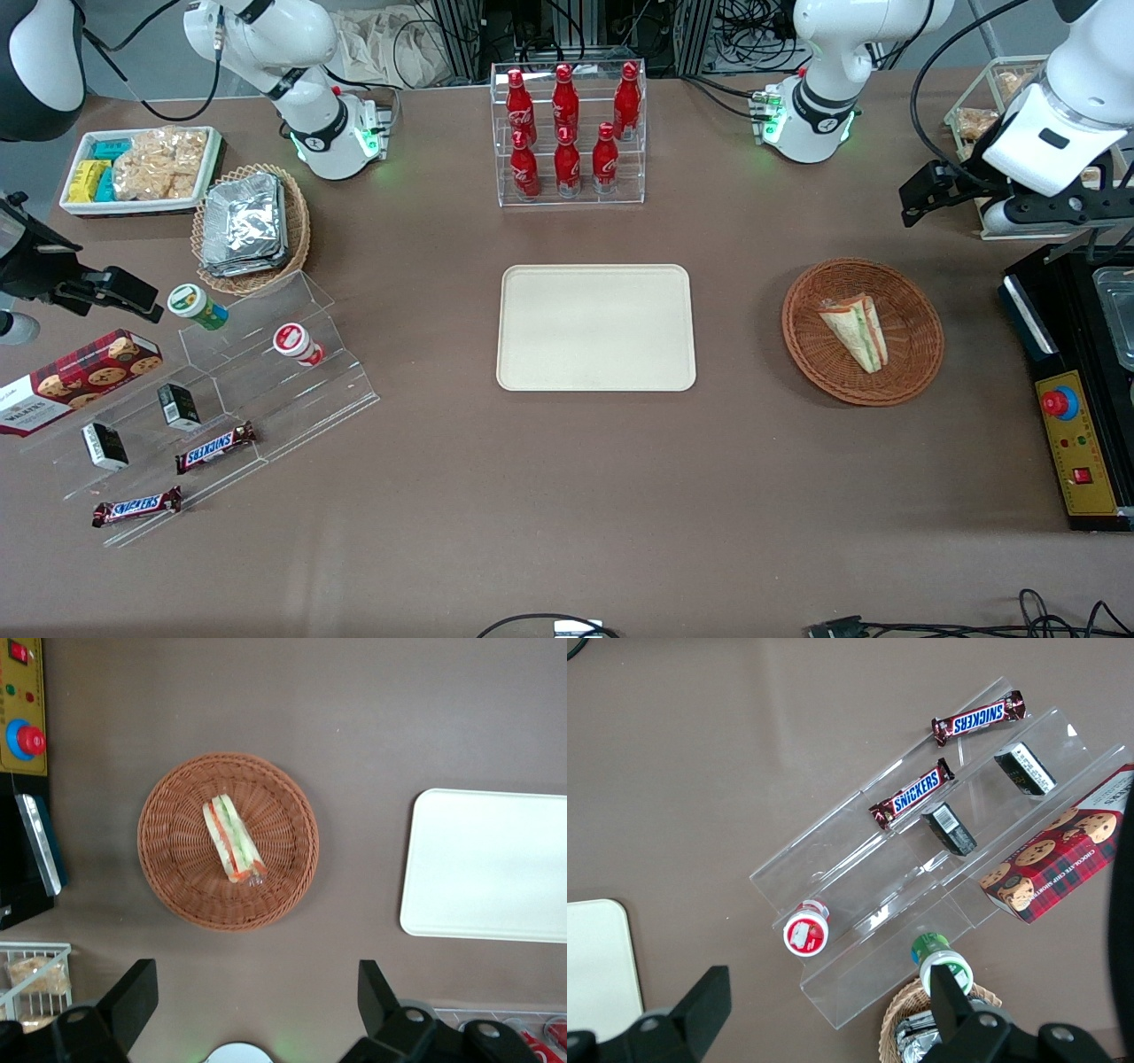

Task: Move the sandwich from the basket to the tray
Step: 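Move the left gripper toward the sandwich in the wicker basket, then lower the open left gripper over the wrapped sandwich, then close the left gripper on the sandwich, then lift the sandwich and carry it toward the cream tray, then lower the sandwich onto the tray and open the left gripper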

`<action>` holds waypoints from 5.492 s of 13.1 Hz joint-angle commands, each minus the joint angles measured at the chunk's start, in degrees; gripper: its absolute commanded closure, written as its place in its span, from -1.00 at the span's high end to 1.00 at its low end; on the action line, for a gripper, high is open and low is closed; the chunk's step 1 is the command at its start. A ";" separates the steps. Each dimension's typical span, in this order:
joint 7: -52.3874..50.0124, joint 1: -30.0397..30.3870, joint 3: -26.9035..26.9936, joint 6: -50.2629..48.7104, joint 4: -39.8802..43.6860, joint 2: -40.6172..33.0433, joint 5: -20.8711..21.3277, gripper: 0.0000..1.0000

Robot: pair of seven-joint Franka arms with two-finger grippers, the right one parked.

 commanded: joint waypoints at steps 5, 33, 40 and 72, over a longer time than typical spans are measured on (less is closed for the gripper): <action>-0.90 0.02 0.98 -4.81 1.72 0.65 0.10 1.00; -13.29 -0.68 9.07 57.32 -40.03 18.41 -0.43 0.48; -13.20 -0.86 8.81 56.62 -39.77 17.44 -0.43 -1.00; -35.44 -2.70 -30.22 26.68 -8.72 32.10 13.10 -0.95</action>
